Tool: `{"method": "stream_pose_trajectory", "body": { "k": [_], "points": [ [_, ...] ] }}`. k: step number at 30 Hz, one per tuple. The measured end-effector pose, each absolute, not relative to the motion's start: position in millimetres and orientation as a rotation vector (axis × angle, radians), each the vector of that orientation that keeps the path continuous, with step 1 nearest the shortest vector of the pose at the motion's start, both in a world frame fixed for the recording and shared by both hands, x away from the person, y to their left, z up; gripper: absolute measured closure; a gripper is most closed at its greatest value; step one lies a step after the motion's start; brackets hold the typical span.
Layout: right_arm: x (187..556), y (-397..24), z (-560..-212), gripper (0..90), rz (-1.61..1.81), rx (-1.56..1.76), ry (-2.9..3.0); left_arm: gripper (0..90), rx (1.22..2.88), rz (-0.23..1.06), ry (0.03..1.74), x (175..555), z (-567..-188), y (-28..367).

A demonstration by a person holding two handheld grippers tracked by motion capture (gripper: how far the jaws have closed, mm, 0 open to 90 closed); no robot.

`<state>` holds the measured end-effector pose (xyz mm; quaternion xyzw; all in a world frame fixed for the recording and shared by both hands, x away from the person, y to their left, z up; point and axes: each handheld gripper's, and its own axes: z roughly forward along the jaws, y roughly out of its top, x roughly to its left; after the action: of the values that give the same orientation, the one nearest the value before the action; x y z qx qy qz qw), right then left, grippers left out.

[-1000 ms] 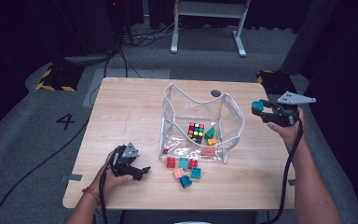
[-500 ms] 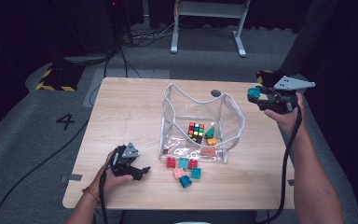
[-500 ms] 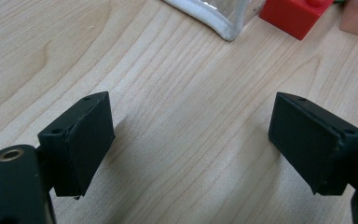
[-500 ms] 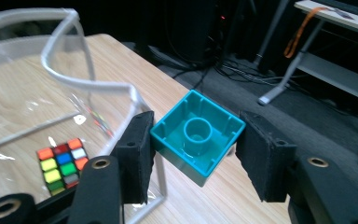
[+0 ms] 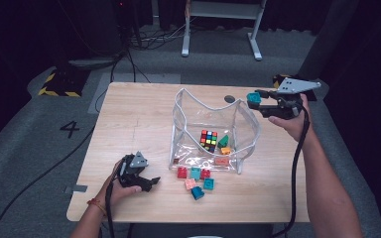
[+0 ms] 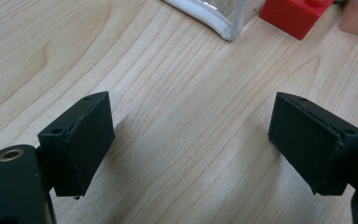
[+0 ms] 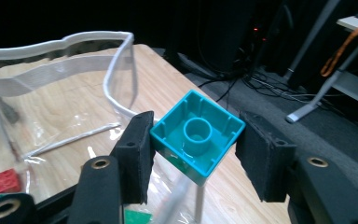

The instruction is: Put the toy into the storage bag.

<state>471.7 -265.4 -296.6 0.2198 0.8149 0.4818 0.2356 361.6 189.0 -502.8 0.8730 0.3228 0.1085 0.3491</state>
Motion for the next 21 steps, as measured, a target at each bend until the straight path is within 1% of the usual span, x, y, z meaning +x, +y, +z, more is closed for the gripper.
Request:
{"method": "stream_pose_trajectory", "body": {
  "k": [11, 21],
  "points": [
    [465.9, -216.1, -299.4, 48.2, 1.292, 0.407, 2.367, 14.2, 2.263, 0.281, 0.837, 361.6, -502.7, 189.0],
    [464.1, -171.8, -308.1, 48.2, 1.167, 0.301, 2.497, 14.3, 2.263, 0.282, 0.835, 361.6, -502.7, 189.0]
  ]
}}
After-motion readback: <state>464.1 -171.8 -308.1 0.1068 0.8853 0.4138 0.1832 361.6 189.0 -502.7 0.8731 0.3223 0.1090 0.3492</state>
